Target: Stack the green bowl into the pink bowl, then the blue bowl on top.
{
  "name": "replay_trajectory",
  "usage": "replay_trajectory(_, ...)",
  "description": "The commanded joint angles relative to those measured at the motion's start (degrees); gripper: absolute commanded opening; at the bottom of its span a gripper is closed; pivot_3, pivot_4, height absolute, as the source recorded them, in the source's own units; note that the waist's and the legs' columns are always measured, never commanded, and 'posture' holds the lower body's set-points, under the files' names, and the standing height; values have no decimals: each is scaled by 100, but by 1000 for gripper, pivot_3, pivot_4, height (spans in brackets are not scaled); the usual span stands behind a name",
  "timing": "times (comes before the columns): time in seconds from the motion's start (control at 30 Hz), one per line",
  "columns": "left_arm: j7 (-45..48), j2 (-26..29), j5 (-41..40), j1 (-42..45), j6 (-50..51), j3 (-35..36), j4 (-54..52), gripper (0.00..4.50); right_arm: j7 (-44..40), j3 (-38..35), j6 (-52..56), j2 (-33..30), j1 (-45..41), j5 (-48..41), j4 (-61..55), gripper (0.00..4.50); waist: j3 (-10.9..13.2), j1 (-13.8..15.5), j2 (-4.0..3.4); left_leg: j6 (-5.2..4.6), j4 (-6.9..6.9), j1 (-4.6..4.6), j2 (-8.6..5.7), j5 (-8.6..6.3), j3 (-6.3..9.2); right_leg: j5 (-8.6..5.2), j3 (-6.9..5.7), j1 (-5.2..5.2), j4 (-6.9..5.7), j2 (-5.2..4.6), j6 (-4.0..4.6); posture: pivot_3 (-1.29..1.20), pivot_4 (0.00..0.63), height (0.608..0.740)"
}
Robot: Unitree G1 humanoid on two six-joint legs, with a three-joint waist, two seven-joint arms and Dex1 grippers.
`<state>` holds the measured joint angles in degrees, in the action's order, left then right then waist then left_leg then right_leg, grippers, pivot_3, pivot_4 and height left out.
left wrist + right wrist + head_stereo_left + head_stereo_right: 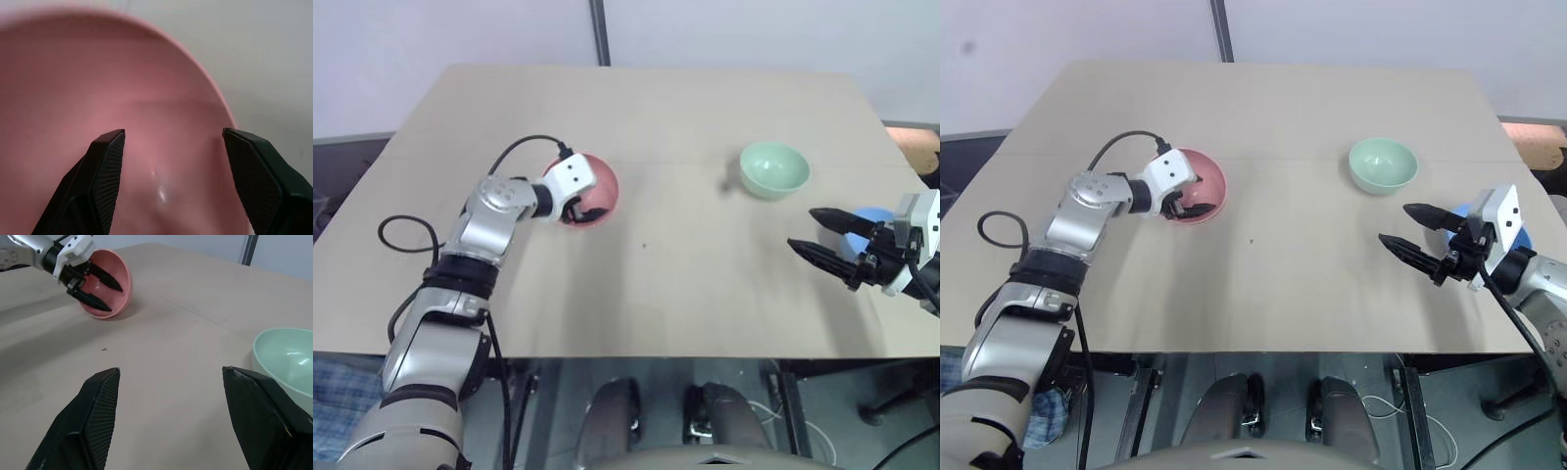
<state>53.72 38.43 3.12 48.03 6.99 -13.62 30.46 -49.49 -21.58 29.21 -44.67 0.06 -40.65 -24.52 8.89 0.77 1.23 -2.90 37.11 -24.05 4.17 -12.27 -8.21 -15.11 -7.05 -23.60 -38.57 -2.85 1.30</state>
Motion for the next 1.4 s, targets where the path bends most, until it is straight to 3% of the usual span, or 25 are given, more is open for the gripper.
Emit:
replay_trajectory(0.03, 36, -12, 53, 224, -235, 125, 301, 3357, 54, -365, -110, -43, 159, -38, -311, 3654, 0, 2, 0, -3, 5, 1, 0, -2, 0, 0, 1, 0, -8, -2, 0, 0, 150, 740)
replay_trajectory(0.87, 360, 149, 10, 452, -396, 352, 210, 3357, 87, -416, -238, -28, 240, 96, -147, 3654, 1, 3, 2, -19, 20, 3, 1, -11, 3, -1, 0, -2, -30, -4, 1, 0, 150, 740)
replay_trajectory(1.07, 273, -63, 308, 600, -634, 119, 889, 3357, 135, -378, -226, -9, 181, 118, -150, 3654, 1, 3, 2, -19, 20, 4, 0, -11, 2, -1, 0, -1, -31, -4, 1, 0, 150, 740)
replay_trajectory(1.27, -208, -464, 779, 1167, -1194, -88, 2299, 3357, 197, -354, -239, 43, 180, 156, -169, 3654, 5, 7, 9, -20, 23, 2, -1, -11, 3, -1, -1, -2, -30, -3, 1, 0, 150, 740)
replay_trajectory(1.3, -345, -533, 872, 1287, -1318, -108, 2576, 2851, 210, -346, -246, 60, 193, 165, -182, 3654, 5, 7, 9, -20, 23, 0, -1, -11, 3, -1, -2, -3, -30, -2, 1, 0, 150, 740)
replay_trajectory(1.33, -437, -576, 950, 1373, -1428, -130, 2779, 2851, 221, -335, -253, 74, 202, 175, -194, 3654, 7, 10, 11, -20, 23, -1, -1, -11, 3, -1, -2, -3, -30, -2, 1, 0, 150, 740)
replay_trajectory(1.4, -527, -641, 1061, 1513, -1613, -146, 3086, 2032, 239, -322, -260, 93, 212, 191, -215, 3654, 7, 5, 12, -20, 24, -2, -1, -12, 5, -1, -4, -3, -29, -2, 1, 0, 150, 740)
